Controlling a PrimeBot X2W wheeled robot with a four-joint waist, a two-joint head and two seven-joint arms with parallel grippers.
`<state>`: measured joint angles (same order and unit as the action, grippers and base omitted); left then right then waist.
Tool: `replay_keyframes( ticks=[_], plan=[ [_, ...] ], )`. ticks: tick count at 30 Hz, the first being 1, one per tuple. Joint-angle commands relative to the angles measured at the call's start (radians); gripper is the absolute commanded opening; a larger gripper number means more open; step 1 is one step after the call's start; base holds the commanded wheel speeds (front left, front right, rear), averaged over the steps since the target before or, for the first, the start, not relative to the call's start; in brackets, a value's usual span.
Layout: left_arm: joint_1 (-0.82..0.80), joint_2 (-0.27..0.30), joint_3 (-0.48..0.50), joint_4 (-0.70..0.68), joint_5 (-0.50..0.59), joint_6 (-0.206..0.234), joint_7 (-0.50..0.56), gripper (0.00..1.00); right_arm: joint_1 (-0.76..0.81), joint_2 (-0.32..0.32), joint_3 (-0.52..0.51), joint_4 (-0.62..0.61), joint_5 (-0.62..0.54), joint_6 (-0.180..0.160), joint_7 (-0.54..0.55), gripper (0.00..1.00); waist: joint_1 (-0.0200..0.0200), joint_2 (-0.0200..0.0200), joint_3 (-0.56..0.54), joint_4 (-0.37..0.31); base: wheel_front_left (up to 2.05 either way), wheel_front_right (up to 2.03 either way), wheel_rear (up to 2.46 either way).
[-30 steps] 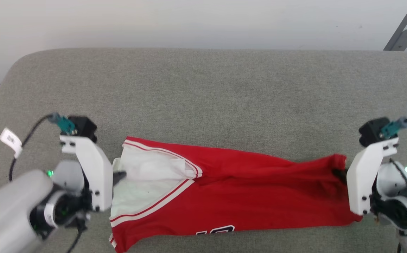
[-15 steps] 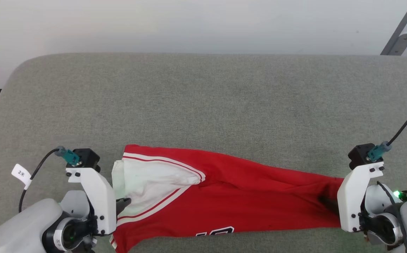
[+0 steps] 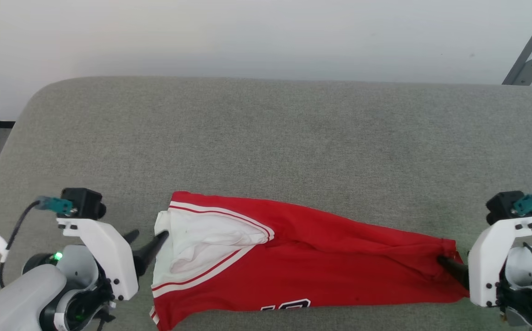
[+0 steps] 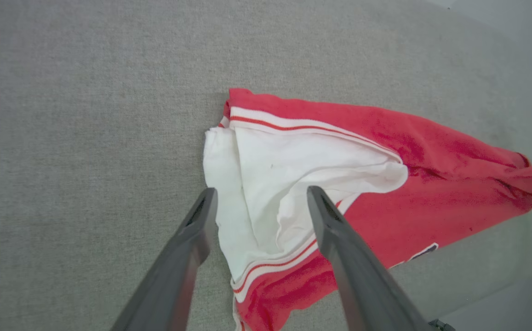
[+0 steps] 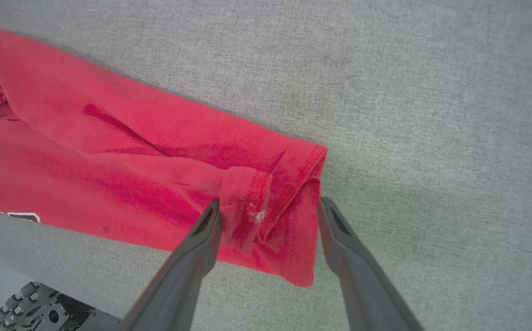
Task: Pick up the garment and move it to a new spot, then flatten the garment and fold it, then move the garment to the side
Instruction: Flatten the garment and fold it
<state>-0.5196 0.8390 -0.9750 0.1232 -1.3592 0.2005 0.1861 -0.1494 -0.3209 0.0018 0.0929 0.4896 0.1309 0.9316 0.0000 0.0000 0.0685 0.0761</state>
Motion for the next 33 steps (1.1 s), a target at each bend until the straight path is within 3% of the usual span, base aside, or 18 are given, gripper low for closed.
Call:
replay_keyframes(
  ticks=[1,13,23,24,25,26,27,33],
  plan=[
    [0.015,0.004,0.008,-0.005,0.014,-0.012,-0.025,1.00,0.011,0.002,-0.006,-0.004,-0.006,0.000,0.001,1.00,0.0000,0.0000,0.002,0.002,0.00,0.00,0.00],
    [0.102,-0.011,0.082,0.043,0.111,-0.058,-0.389,1.00,-0.023,-0.003,-0.003,0.154,0.028,0.000,-0.051,1.00,0.0000,0.0000,0.019,0.030,0.00,0.00,0.00],
    [0.184,-0.096,0.202,0.110,0.206,-0.099,-0.451,1.00,-0.084,-0.007,0.127,0.331,0.134,0.000,-0.129,1.00,0.0000,0.0000,0.023,0.070,0.00,0.00,0.00],
    [0.219,-0.124,0.260,0.117,0.255,-0.109,-0.452,1.00,-0.095,-0.005,0.160,0.352,0.166,0.001,-0.137,0.91,0.0000,0.0000,0.024,0.078,0.00,0.00,0.00],
    [0.219,-0.124,0.260,0.117,0.255,-0.109,-0.452,1.00,-0.095,-0.005,0.160,0.352,0.166,0.001,-0.137,0.91,0.0000,0.0000,0.024,0.078,0.00,0.00,0.00],
    [0.240,-0.144,0.293,0.119,0.275,-0.118,-0.451,1.00,-0.101,-0.003,0.171,0.362,0.185,0.001,-0.140,0.29,0.0000,0.0000,0.023,0.081,0.00,0.00,0.00],
    [0.257,-0.160,0.324,0.120,0.303,-0.127,-0.451,1.00,-0.106,-0.009,0.185,0.366,0.196,0.003,-0.144,0.00,0.0000,0.0000,0.023,0.086,0.00,0.00,0.00],
    [0.370,-0.254,0.493,0.134,0.434,-0.183,-0.451,1.00,-0.139,-0.059,0.226,0.384,0.253,0.000,-0.184,0.00,0.0000,0.0000,0.021,0.094,0.00,0.00,0.00]
  ],
)
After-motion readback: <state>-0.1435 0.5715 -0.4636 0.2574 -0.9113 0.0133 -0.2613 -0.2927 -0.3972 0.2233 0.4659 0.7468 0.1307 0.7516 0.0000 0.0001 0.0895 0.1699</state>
